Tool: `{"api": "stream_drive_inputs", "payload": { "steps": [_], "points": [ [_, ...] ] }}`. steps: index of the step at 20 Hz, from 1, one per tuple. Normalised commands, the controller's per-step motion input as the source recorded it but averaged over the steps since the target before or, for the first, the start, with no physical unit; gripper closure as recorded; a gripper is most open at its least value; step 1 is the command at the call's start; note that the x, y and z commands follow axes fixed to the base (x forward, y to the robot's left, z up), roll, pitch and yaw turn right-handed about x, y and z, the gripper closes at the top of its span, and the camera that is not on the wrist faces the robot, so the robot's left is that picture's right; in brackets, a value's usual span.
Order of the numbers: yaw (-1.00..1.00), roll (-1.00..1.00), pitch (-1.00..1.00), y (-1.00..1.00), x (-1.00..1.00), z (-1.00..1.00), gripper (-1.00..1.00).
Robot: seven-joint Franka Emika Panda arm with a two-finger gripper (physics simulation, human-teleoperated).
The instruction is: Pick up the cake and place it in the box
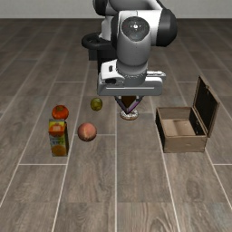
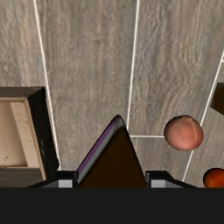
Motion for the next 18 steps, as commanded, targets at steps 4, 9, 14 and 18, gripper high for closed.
{"api": "stream_drive_inputs", "payload": {
  "steps": [4, 9, 14, 18],
  "points": [
    [0.00, 0.00, 0.00, 1.00, 0.00, 0.00, 1.00],
    [0.00, 0.00, 0.00, 1.00, 0.00, 0.00, 1.00],
    [0.00, 0.00, 0.00, 0.60, -0.40, 0.00, 1.00],
    [0.00, 0.00, 0.00, 0.50, -0.50, 0.00, 1.00]
  ]
}}
